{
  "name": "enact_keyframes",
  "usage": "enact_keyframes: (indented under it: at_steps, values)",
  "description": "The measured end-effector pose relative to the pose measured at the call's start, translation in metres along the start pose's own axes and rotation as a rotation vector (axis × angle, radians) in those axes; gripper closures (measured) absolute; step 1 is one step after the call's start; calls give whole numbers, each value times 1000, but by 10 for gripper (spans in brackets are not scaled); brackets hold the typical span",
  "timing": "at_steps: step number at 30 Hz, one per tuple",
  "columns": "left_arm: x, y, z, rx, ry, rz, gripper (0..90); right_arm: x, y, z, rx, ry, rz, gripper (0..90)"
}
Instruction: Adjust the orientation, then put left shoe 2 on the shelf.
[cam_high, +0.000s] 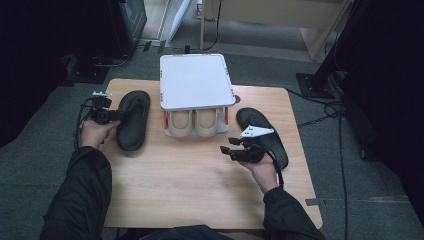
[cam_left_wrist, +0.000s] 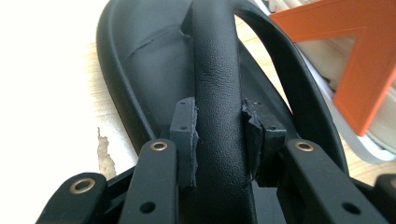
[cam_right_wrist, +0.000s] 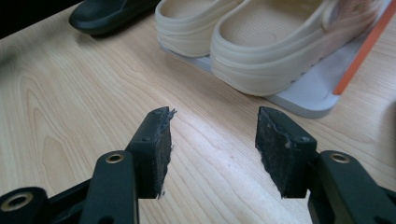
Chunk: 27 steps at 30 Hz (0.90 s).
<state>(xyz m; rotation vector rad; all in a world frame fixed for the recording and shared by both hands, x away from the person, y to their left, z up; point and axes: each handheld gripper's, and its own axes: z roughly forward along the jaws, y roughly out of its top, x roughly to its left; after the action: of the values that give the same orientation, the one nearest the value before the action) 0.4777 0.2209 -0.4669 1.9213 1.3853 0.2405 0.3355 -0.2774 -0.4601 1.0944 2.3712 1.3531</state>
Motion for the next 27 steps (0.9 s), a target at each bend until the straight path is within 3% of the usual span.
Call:
enact_keyframes:
  at_steps: [7, 16, 27]
  values:
    - [-9, 3, -14, 1, -7, -2, 681, 2, 5, 7, 10, 18, -12, 469]
    - [-21, 8, -31, -41, -15, -8, 682, 4, 8, 12, 11, 31, -23, 472]
    - [-23, 24, -36, -69, 6, -44, 682, 1, 7, 12, 18, 37, -12, 472]
